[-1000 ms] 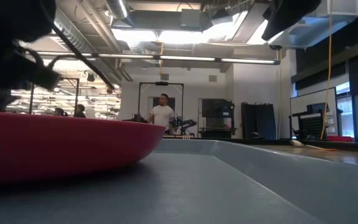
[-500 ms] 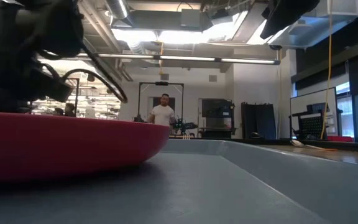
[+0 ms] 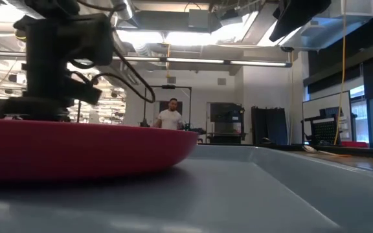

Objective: Pick and place plate/cup/fork/spoon on tray
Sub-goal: Move the blue serving tray to the center of the table

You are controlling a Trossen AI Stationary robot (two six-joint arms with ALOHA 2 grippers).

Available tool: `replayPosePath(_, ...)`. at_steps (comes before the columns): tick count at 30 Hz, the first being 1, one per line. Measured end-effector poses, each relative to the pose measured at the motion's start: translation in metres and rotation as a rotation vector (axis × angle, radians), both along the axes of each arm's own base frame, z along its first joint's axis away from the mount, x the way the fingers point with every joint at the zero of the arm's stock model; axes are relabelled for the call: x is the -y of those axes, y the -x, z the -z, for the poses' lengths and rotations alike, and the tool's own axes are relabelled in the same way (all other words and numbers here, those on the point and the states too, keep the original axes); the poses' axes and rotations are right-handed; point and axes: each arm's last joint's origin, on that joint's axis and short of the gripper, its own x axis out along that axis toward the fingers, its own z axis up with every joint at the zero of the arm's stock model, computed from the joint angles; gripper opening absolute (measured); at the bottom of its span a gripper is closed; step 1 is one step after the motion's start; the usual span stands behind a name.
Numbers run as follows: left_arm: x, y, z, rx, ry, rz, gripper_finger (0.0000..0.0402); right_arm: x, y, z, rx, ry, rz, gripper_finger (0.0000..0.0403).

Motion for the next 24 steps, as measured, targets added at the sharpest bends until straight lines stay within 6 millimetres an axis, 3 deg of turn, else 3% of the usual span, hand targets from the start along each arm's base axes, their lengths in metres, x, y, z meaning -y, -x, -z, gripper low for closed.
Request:
replayPosePath(17,-0.055,-0.018,-0.001,0.147,-0.146,-0.04,0.0,0.0,0.0,0.0,-0.006,0.002,-0.003,0.0021)
replayPosePath(24,-0.067,-0.025,-0.004,0.205,-0.165,-0.02,0.0,0.0,0.0,0.001,-0.006,-0.001,0.0,0.0021)
